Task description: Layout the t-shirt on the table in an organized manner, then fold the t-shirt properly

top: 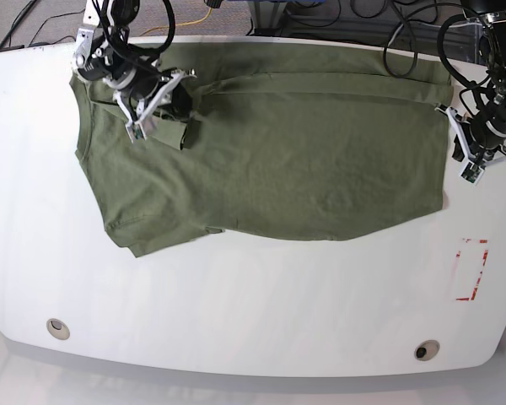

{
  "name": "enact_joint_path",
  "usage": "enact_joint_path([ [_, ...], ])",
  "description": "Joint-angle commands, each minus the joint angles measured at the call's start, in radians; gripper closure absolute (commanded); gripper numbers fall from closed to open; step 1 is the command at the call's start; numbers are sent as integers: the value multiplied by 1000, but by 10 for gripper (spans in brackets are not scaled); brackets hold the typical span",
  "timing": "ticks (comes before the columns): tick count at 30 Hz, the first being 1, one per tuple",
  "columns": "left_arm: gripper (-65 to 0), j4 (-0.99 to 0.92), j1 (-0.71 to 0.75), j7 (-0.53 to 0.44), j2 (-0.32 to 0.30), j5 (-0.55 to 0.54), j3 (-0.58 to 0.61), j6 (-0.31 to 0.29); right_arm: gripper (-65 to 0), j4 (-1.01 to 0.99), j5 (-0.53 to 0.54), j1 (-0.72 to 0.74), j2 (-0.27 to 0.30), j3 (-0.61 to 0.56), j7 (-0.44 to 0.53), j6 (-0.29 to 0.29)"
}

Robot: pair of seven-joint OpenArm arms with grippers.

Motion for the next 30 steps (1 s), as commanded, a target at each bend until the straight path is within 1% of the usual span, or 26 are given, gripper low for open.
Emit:
enact_joint_path([
  [1,0,14,-6,-15,-19,-4,-9,2,-27,27,21,22,4,-27,17,6],
  [6,0,14,-6,-15,-19,-4,-9,2,-27,62,23,73,-9,-52,15,1],
  [12,0,14,-6,-15,-19,-4,-9,2,-27,82,23,125,-13,-65,-36,0],
  [14,0,14,-6,-15,-19,-4,-9,2,-27,91,21,133,-7,-62,-49,0],
  [20,0,14,-6,-15,-19,-4,-9,2,-27,136,18,87,-4,53,-72,-2],
  [22,0,14,-6,-15,-19,-4,-9,2,-27,139,20,62,14,87,-75,-2],
  [27,0,14,-6,-15,-19,-4,-9,2,-27,138,18,15,44,145,-75,-2],
  [30,0,14,-6,-15,-19,-4,-9,2,-27,134,17,-10,44,162,-75,-2],
])
